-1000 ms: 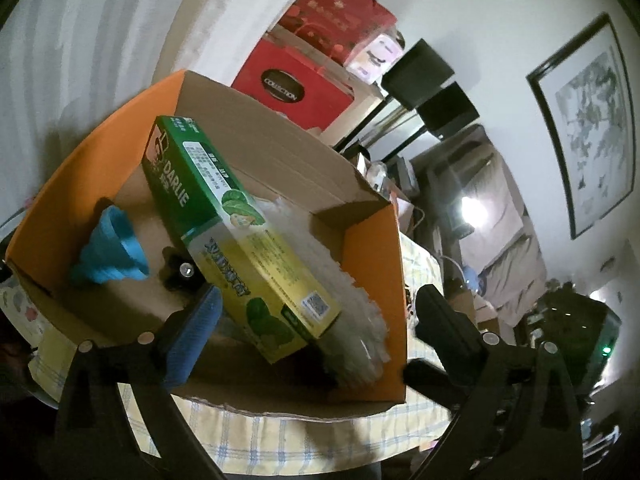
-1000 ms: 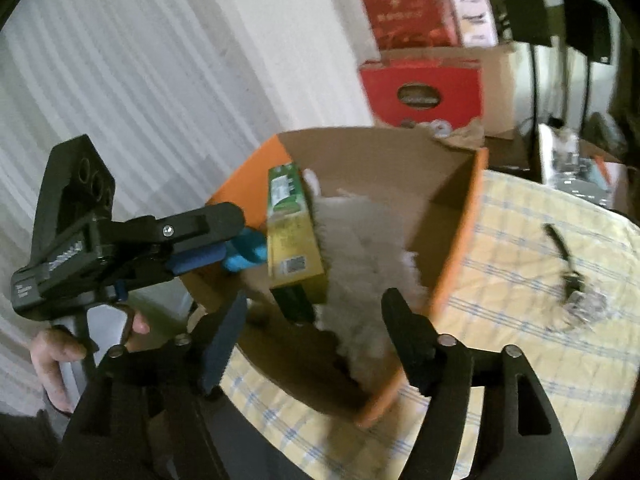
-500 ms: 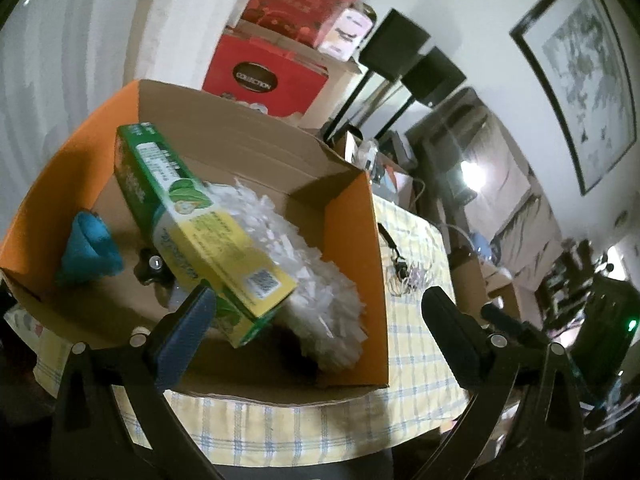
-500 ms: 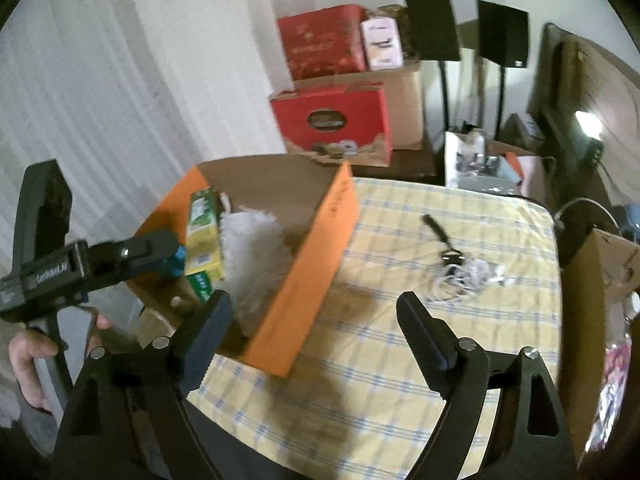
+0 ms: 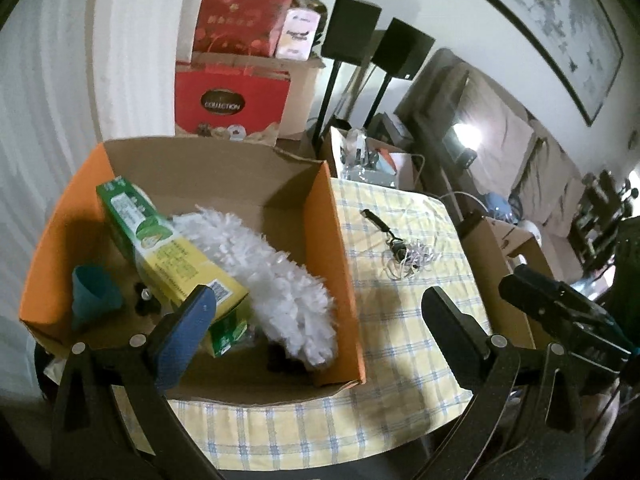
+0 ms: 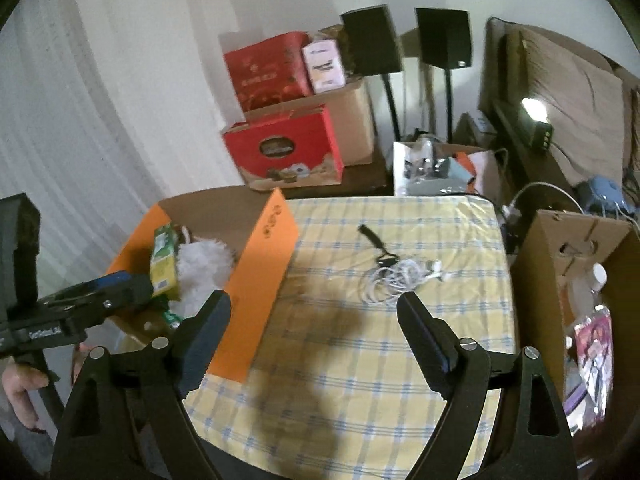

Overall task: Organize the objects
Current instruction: 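Open both tools and move them to the white earphones on the table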

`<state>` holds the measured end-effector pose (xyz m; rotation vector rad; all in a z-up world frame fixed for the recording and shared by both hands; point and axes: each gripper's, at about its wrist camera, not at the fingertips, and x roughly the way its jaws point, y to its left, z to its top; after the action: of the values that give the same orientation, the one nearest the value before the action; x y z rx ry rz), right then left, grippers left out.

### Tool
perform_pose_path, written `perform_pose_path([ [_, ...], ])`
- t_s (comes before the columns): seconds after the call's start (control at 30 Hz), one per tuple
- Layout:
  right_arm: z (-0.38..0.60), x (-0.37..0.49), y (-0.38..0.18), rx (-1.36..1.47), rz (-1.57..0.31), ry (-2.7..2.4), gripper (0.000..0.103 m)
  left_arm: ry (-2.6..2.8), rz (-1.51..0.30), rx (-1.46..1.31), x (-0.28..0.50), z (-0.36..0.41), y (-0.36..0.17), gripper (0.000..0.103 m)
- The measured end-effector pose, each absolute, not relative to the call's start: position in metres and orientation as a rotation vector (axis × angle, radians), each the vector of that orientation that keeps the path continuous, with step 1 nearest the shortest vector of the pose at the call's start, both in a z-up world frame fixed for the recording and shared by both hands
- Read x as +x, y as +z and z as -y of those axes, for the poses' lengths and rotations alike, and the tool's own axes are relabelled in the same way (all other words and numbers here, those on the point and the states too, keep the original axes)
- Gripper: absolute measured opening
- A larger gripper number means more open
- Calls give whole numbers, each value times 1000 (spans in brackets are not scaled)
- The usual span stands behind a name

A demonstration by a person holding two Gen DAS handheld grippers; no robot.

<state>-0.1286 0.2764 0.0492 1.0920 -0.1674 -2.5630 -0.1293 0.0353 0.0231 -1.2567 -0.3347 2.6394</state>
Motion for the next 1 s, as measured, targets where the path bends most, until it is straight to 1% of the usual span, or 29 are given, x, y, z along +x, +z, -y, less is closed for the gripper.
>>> perform_pose_path([
  [0.4,-330,-138,47,1127,252,-2654,87,2599,242,-1185,-151,-86,29,103],
  [0.63,-355,-144,36,1156,316,-2678,87,2532,151,-1222,-175,-132,13,103],
  [0.77,-365,-147,31,1170,326,-2695,87,2491,168,-1256,-193,-152,4,103],
  [1.0,-383,-150,23,1189,344,-2725,87,2460,70,-1297,-221,-193,-13,103],
])
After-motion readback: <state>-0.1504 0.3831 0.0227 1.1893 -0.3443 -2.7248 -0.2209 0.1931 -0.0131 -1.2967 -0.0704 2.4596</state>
